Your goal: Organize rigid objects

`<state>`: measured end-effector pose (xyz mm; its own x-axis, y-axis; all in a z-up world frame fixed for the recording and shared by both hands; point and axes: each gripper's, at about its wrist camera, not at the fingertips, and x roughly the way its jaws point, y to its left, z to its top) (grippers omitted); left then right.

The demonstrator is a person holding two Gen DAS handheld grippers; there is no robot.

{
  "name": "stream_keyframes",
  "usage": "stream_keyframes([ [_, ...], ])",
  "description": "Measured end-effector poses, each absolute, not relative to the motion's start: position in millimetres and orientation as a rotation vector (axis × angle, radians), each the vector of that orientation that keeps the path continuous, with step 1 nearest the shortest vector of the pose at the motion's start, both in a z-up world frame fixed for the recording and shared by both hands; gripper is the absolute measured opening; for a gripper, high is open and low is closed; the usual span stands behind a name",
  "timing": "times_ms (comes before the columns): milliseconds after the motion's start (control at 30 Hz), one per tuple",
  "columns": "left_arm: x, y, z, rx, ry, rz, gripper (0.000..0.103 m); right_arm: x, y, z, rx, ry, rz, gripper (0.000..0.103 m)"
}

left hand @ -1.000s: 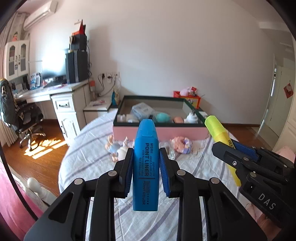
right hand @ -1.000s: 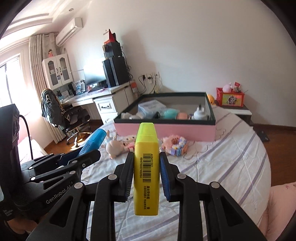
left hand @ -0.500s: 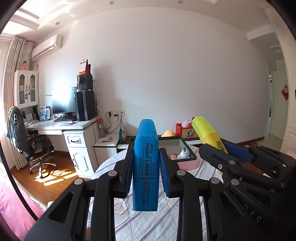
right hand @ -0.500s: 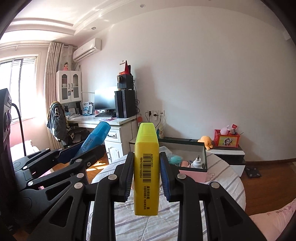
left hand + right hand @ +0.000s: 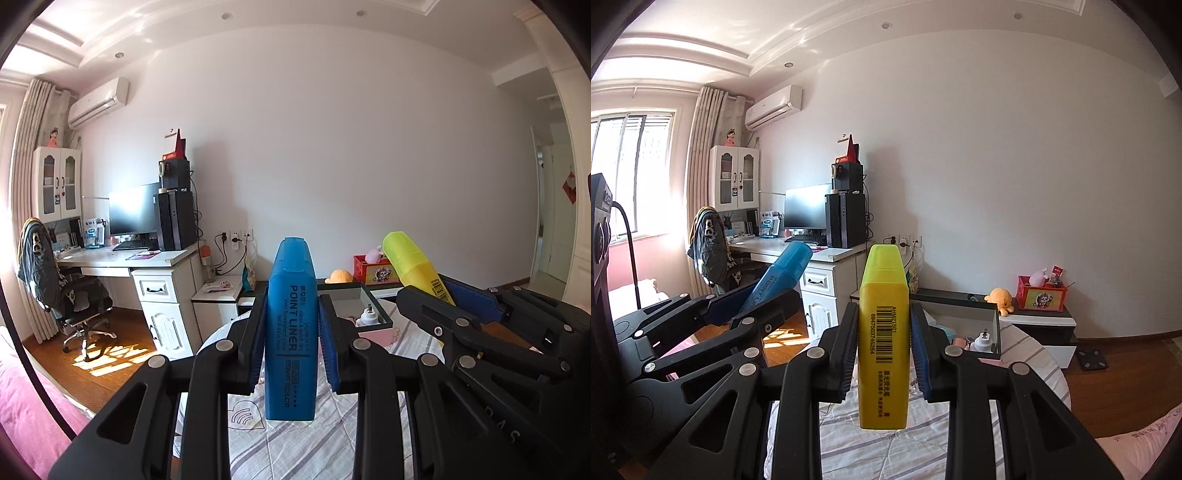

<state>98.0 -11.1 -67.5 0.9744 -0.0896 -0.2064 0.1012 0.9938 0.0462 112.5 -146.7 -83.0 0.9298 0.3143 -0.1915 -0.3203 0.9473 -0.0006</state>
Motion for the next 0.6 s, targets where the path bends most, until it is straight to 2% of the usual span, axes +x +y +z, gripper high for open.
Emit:
stream_keyframes([
  [300,136.2,-18.2,-82.5,0.075,0.273,-0.106,0.027,145.4,-149.2,-94.1,-0.028,0.25,0.32,0.028],
  [600,226.2,-39.3,-99.0,0.153,0.353,-0.1,0.027,223.5,-157.5,-108.3,-0.06,0.32,0.311,0.028],
])
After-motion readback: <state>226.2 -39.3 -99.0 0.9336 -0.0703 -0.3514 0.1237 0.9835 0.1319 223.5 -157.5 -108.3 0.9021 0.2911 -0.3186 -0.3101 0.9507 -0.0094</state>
